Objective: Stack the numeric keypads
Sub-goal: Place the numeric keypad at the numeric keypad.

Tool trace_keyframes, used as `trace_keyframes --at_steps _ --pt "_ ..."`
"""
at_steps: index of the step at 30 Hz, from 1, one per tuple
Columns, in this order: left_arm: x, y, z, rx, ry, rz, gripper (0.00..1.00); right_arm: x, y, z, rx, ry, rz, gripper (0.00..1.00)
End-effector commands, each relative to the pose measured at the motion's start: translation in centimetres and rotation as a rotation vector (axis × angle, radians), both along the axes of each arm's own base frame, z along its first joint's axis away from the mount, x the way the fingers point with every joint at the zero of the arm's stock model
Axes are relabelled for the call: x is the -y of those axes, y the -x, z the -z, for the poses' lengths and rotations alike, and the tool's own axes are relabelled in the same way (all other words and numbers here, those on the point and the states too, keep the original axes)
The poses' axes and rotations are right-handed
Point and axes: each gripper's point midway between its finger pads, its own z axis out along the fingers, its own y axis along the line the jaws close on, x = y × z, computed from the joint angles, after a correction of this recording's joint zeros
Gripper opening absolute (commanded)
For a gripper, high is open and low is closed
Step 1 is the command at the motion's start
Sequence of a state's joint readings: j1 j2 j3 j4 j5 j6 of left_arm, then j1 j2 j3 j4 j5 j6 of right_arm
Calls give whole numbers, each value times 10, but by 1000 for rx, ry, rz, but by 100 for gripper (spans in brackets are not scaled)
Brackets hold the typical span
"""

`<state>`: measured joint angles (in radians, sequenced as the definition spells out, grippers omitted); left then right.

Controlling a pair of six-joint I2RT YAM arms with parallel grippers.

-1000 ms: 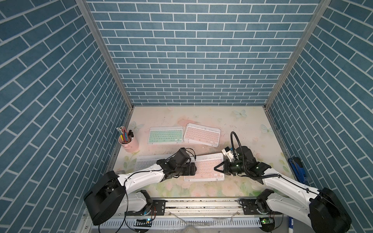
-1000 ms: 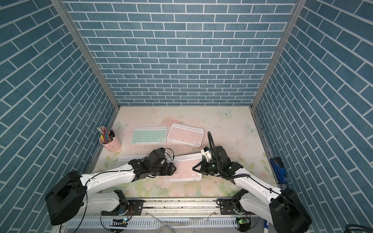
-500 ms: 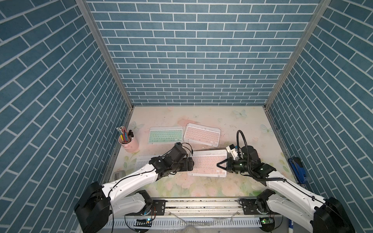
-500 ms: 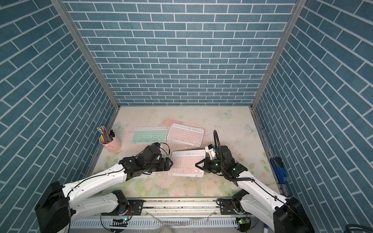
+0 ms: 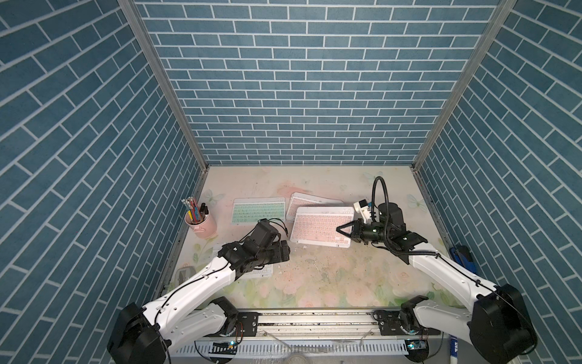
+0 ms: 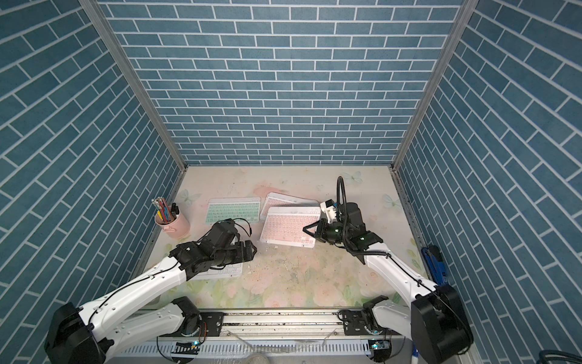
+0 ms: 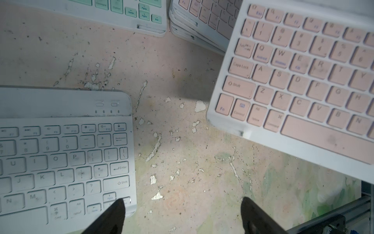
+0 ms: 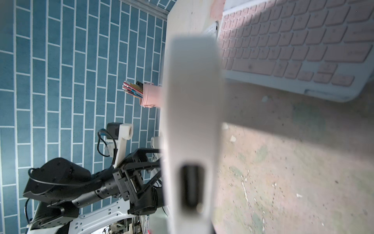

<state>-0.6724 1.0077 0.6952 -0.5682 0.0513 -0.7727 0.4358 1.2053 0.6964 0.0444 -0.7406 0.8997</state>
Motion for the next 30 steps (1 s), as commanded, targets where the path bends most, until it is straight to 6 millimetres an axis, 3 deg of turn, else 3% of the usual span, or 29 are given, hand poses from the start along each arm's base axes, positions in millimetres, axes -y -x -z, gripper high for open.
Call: trace_keyframes --at_steps 1,8,16,30 --pt "-2 -4 -13 20 7 9 90 -5 -31 -29 130 -60 -19 0" --pt "-5 -10 -17 23 19 2 90 -10 -88 -21 100 -111 1 0" --pt "-9 -13 -8 2 14 -9 90 -10 -128 4 45 -111 3 0" --pt "-5 -15 5 -28 14 -10 90 -20 -137 39 -49 -125 -49 0"
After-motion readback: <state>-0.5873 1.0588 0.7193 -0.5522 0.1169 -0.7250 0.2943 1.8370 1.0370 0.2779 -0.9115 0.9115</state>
